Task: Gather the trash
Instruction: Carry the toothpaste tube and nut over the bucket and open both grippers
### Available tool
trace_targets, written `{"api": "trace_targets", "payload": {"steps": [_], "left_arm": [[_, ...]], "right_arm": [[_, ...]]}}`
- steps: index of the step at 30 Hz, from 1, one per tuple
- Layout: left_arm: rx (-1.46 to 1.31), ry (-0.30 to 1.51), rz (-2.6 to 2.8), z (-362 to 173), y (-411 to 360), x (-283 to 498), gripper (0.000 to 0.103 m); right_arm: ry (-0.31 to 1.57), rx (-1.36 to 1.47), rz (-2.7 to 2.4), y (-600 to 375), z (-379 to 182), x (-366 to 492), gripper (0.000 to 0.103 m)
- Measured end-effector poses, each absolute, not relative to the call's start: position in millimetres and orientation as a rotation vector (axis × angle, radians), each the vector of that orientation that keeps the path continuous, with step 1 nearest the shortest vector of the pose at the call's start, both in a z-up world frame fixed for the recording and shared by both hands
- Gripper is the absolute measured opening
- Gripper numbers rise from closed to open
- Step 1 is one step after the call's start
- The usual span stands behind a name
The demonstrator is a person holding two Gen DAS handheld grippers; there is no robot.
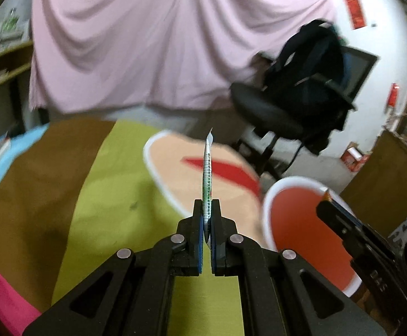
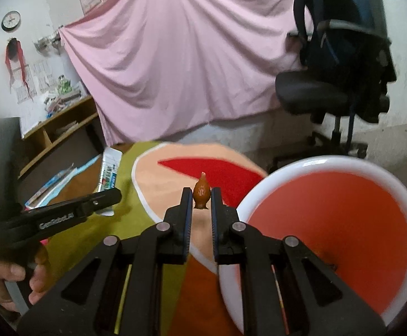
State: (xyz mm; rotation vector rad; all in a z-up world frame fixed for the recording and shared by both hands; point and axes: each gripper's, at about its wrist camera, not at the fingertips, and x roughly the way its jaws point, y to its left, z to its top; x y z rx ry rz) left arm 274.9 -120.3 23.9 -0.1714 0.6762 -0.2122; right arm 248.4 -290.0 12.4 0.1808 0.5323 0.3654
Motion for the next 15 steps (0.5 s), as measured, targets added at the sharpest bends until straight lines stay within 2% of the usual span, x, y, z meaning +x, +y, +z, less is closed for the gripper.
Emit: {"api": "trace_targets", "payload": {"steps": [8,15], "left_arm": [[-0.130,0.486,-0.329,58,-146,247,0.002],[-0.049,0.408,-0.420,74,-181,230,0.002]], "right_arm": [[0.318,0.184,0.290,-316,44,214,0.043],[0.262,0.228,0.227,-341,54,197,0.043]]}}
